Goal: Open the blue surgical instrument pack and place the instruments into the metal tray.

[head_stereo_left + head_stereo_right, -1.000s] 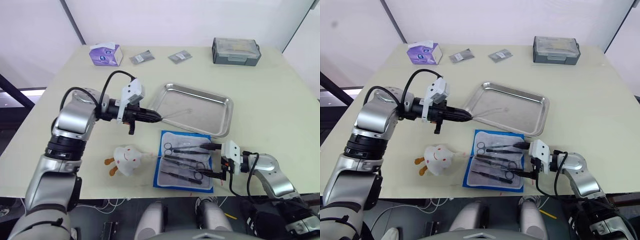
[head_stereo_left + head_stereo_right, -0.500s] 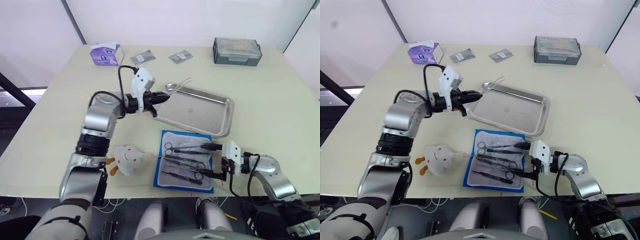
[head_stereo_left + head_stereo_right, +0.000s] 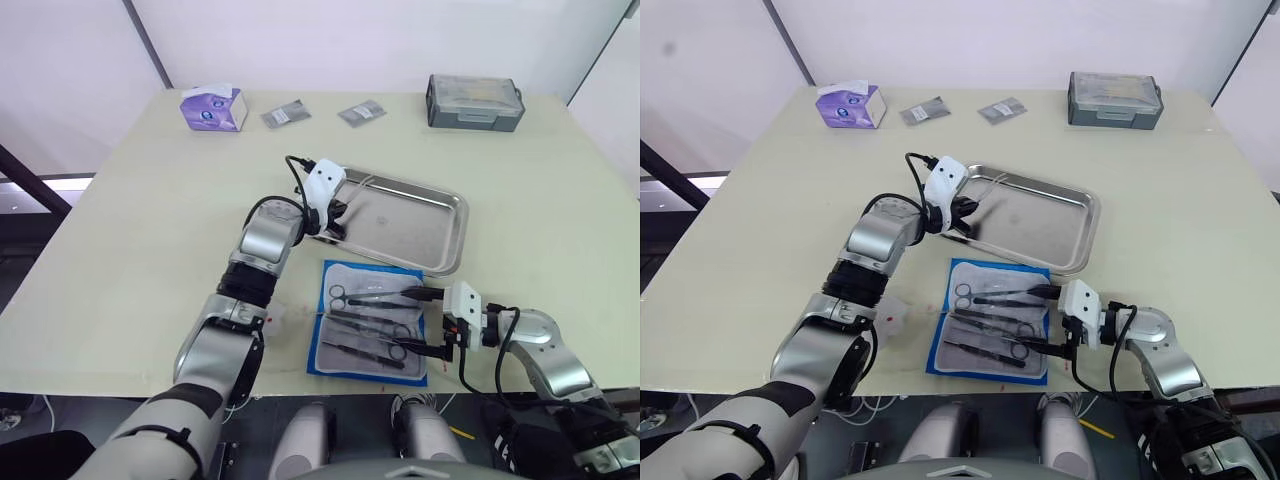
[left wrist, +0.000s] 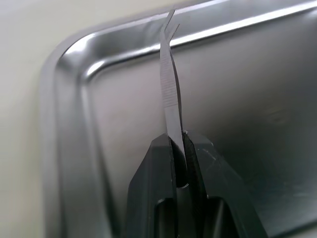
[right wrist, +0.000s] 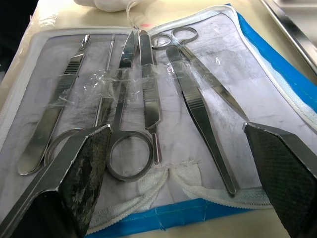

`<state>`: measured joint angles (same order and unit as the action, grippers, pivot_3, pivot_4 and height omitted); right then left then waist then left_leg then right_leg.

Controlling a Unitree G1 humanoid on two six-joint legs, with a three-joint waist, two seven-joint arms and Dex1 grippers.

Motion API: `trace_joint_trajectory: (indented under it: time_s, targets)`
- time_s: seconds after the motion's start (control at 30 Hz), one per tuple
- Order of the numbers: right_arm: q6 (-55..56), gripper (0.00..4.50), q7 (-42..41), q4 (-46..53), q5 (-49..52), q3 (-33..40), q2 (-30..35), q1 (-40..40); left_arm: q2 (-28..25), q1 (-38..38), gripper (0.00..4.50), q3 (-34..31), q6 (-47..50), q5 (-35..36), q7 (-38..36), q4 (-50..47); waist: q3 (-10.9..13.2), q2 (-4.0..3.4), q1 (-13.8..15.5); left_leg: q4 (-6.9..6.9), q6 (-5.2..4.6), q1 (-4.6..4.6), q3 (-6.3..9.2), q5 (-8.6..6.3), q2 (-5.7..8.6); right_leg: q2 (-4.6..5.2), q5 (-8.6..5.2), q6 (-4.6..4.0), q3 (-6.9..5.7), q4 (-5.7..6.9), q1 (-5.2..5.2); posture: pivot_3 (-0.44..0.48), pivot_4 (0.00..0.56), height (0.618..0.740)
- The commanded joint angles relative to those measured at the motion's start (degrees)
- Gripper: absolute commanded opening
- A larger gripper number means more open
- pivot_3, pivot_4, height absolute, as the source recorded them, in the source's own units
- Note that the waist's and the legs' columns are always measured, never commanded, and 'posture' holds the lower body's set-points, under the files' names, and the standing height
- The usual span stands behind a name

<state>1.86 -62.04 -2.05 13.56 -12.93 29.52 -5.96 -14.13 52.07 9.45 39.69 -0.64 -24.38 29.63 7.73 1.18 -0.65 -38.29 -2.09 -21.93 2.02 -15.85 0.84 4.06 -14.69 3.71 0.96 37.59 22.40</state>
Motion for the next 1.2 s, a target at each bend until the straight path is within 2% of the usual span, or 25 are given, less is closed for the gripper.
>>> trace_joint_trajectory:
  time_s: [0.03, 0.6, 0.67, 0.7, 0.9, 1.2]
  targets:
    - [-2.4, 4.50, 0.0, -2.2, -1.9, -1.8, 0.7, 2.1, 1.4, 2.3, 0.02, -0.3, -1.4, -1.3, 2.4, 2.7, 0.0, 0.00, 0.0, 0.00, 0.01, 0.00, 0.00, 0.00, 0.00, 0.00, 0.00, 0.00, -0.01, 0.00, 0.00, 0.000, 0.150, 0.734]
    - [-2.6, 4.50, 0.8, -1.2, -1.8, -1.4, 1.0, 3.0, 0.7, 2.7, 0.02, -0.8, -1.0, -2.7, 4.7, 4.3, 0.0, 0.00, 0.0, 0.00, 0.28, -0.04, 0.00, 0.10, -0.01, 0.01, 0.00, 0.00, 0.00, 0.00, 0.05, 0.000, 0.150, 0.734]
    - [-2.6, 4.50, 0.8, -1.1, -1.8, -1.5, 0.9, 3.1, 0.4, 2.7, 0.85, -0.9, -0.7, -2.8, 4.9, 3.7, 0.0, 0.00, 0.0, 0.00, 0.29, -0.04, 0.00, 0.10, -0.01, 0.01, 0.00, 0.00, 0.00, 0.01, 0.05, 0.000, 0.150, 0.734]
    - [-2.6, 4.50, 0.9, -1.1, -1.8, -1.5, 0.9, 3.1, 0.3, 2.8, 1.06, -0.9, -0.6, -2.8, 5.0, 3.4, 0.0, 0.01, 0.0, 0.00, 0.29, -0.04, 0.00, 0.10, -0.01, 0.01, 0.00, 0.00, 0.00, 0.00, 0.05, 0.000, 0.150, 0.734]
    - [-2.5, 4.50, 0.9, -1.4, -1.7, -1.5, 0.9, 2.8, 0.4, 3.5, 3.77, -0.9, 0.4, -2.8, 5.4, 0.9, 0.0, 0.01, 0.0, 0.00, 0.29, -0.04, 0.00, 0.10, -0.01, 0.01, 0.00, 0.00, 0.01, 0.01, 0.06, 0.000, 0.150, 0.734]
    - [-2.4, 4.50, 0.9, -1.4, -1.7, -1.5, 0.8, 2.9, 1.0, 4.6, 3.77, -1.9, -1.3, -1.4, 4.4, -5.3, 0.0, 0.01, 0.0, 0.00, 0.31, -0.05, 0.00, 0.10, -0.02, 0.01, 0.00, 0.00, 0.01, 0.01, 0.06, 0.000, 0.150, 0.734]
